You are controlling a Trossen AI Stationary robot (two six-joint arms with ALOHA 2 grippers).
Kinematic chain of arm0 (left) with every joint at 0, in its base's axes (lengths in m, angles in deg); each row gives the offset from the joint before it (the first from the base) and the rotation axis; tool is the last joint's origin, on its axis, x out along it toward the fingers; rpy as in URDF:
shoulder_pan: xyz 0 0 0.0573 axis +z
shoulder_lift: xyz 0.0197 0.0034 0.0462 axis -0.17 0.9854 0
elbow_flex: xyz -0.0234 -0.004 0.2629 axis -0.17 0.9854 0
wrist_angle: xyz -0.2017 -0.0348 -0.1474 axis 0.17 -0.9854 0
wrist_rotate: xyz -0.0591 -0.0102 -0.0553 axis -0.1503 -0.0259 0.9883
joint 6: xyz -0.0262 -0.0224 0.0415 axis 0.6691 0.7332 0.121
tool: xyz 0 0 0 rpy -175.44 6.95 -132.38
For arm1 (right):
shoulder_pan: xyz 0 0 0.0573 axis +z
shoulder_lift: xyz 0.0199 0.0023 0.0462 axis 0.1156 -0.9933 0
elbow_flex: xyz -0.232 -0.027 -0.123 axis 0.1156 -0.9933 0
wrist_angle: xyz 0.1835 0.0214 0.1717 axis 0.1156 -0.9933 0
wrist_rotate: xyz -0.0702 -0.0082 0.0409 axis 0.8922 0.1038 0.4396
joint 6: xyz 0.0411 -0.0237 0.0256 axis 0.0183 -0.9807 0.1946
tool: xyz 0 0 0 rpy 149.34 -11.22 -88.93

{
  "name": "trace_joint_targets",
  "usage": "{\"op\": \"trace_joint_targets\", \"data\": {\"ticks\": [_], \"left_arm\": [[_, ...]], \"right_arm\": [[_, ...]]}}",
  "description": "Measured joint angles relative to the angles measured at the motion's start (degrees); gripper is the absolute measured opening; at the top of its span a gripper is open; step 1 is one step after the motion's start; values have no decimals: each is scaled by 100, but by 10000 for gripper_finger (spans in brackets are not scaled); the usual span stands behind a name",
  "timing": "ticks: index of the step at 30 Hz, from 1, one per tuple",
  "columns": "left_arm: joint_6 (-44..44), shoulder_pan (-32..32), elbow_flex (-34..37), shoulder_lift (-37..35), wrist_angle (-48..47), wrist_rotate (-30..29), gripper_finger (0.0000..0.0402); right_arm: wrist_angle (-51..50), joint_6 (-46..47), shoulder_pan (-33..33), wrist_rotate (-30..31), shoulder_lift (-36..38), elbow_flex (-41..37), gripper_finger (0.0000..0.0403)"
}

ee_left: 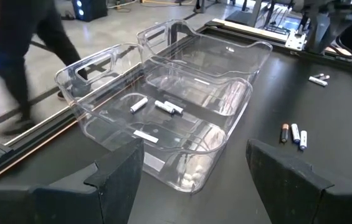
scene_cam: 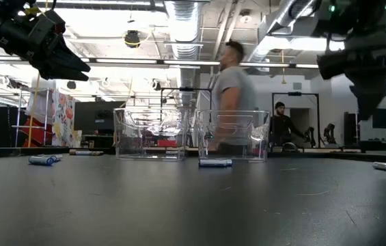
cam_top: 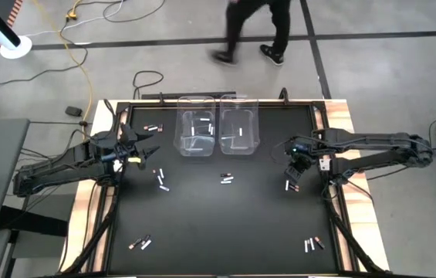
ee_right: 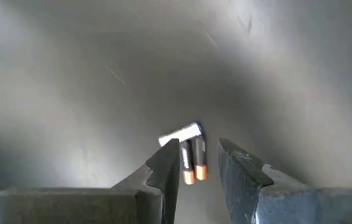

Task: Sort batteries
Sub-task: Put the black battery into the right transparent bin

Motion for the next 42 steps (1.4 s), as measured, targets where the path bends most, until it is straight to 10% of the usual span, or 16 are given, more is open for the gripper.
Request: {"op": "trace_joint_targets", "data": {"ticks": [42], "left_arm": [[0,2,0,0,-3,1,279]], "right_arm": [[420,-545,1073,-53,-2713,-139,124]]}}
